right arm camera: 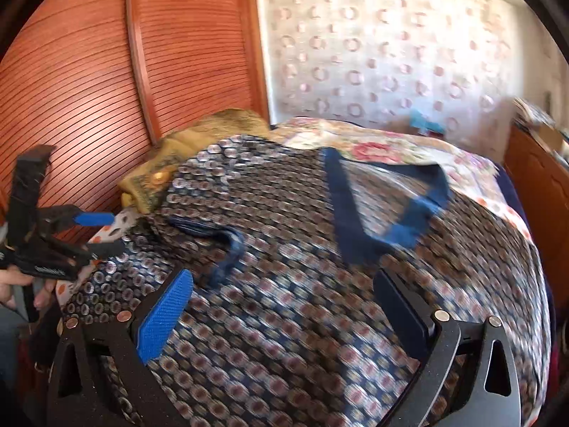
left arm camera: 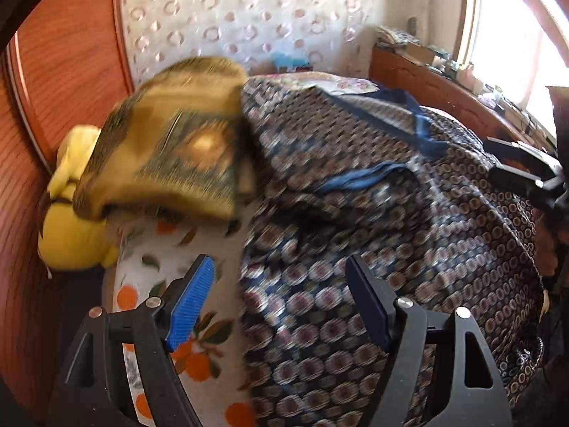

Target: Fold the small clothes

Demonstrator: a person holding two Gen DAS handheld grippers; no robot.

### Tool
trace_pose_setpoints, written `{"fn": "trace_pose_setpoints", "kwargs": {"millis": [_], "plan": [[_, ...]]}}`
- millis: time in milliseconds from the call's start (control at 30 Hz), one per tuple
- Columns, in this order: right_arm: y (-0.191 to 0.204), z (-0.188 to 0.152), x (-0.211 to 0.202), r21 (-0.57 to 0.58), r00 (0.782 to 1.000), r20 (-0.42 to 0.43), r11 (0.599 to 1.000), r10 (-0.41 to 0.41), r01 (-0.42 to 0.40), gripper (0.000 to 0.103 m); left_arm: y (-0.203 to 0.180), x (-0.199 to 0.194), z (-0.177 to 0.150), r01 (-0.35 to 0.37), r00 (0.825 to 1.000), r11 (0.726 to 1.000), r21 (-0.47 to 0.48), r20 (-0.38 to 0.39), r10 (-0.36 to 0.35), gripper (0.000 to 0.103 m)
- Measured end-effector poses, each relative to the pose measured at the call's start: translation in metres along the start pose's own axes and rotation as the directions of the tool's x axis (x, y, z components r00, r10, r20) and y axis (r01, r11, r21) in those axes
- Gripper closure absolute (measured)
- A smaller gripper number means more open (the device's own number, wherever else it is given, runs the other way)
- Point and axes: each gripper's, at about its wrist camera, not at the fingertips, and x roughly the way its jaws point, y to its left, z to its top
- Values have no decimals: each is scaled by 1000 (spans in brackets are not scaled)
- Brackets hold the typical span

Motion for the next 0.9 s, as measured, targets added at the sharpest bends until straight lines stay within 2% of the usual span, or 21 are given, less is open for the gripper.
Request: {"fn": "trace_pose_setpoints", "kwargs": {"millis": [100, 233, 333, 433, 567, 633, 733, 833, 900], "plan": [[17, 17, 17, -43, 996, -23, 996, 83, -84, 13, 13, 5, -8, -12, 1000, 999, -36, -13, 11, 26], [47, 38, 50, -104, 979, -82, 975, 188, -196, 33, 23, 14, -17, -47, 998, 998, -45, -40, 45, 26], [65, 48, 77, -145, 971, -123, 964, 205, -222, 44, 27, 16, -23, -63, 997, 997, -42, -37, 62, 26], [81, 55, 108, -169, 960, -176, 954, 217, -247, 50, 29, 14, -26, -67, 997, 997, -40, -29, 66, 26], [102, 62, 146, -215, 955, -233, 948, 183, -234, 61, 28, 16, -25, -85, 996, 996, -33, -24, 84, 26], [106, 63, 159, -231, 954, -252, 948, 161, -220, 87, 31, 18, -24, -83, 996, 996, -36, -21, 82, 26], [101, 66, 162, -216, 954, -242, 948, 179, -232, 100, 32, 18, -23, -86, 996, 996, -38, -19, 85, 26], [78, 78, 144, -153, 958, -182, 957, 220, -248, 102, 31, 18, -22, -88, 996, 995, -40, -18, 87, 26], [62, 85, 132, -128, 966, -140, 963, 218, -236, 103, 31, 18, -23, -88, 996, 995, -39, -18, 88, 25]]}}
